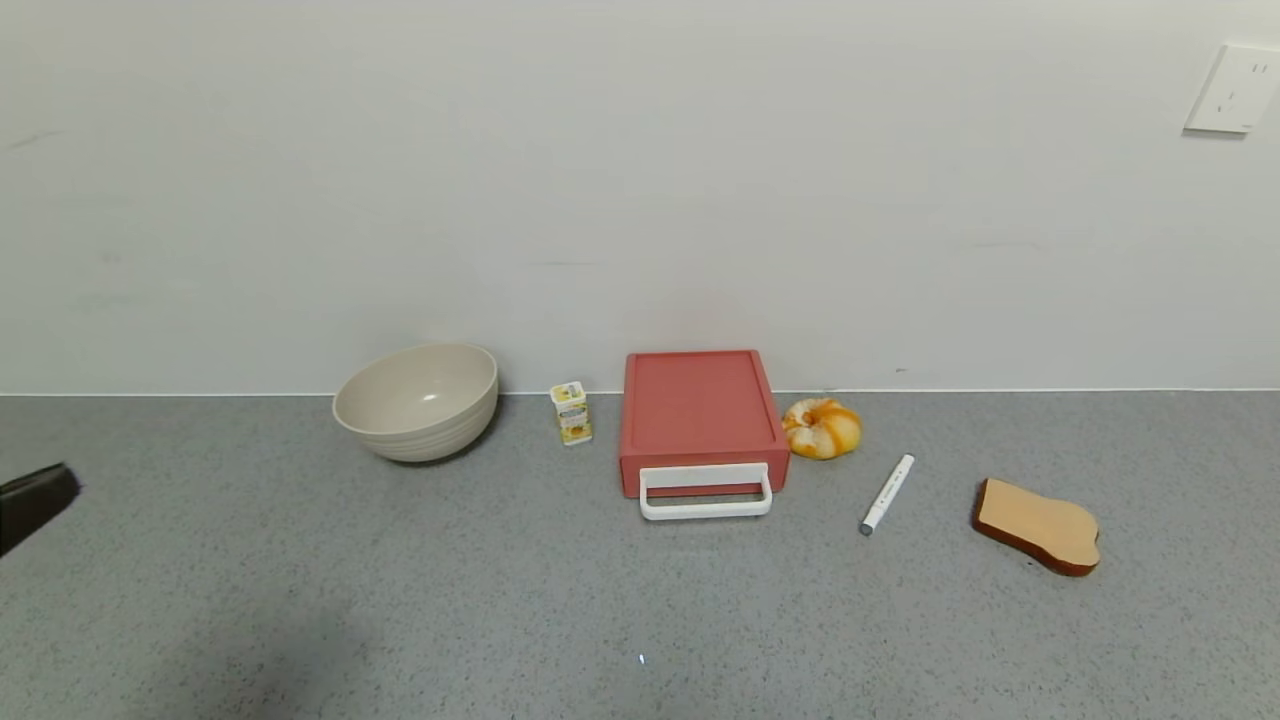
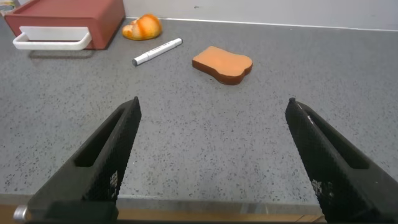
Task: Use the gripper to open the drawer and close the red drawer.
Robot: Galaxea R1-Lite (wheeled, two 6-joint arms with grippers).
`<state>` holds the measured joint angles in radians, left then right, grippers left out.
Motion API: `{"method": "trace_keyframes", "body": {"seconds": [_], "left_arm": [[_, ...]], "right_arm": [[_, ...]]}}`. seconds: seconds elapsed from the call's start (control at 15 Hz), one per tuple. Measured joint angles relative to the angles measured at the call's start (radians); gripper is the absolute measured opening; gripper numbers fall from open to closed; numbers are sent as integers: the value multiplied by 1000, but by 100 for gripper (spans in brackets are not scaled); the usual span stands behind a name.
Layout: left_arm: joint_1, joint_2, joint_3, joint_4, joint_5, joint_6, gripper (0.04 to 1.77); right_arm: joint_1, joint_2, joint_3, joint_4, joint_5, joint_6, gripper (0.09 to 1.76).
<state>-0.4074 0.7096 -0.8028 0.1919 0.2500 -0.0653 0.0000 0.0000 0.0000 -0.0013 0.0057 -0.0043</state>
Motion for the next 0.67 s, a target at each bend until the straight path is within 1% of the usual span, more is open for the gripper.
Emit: {"method": "trace_keyframes", "body": {"seconds": [0.13,0.4,0.6,0.67], "left_arm": [[67,-99,27,33,-1,11,172],[205,-266,45,128,-1,17,172],[325,-381,74,151,-1,17,172],[355,-418,86,153,0,17,172]], "right_arm": [[0,0,0,0,0,0,171],[0,0,0,0,0,-1,171],[0,0,0,0,0,0,171],[0,0,0,0,0,0,171]]}}
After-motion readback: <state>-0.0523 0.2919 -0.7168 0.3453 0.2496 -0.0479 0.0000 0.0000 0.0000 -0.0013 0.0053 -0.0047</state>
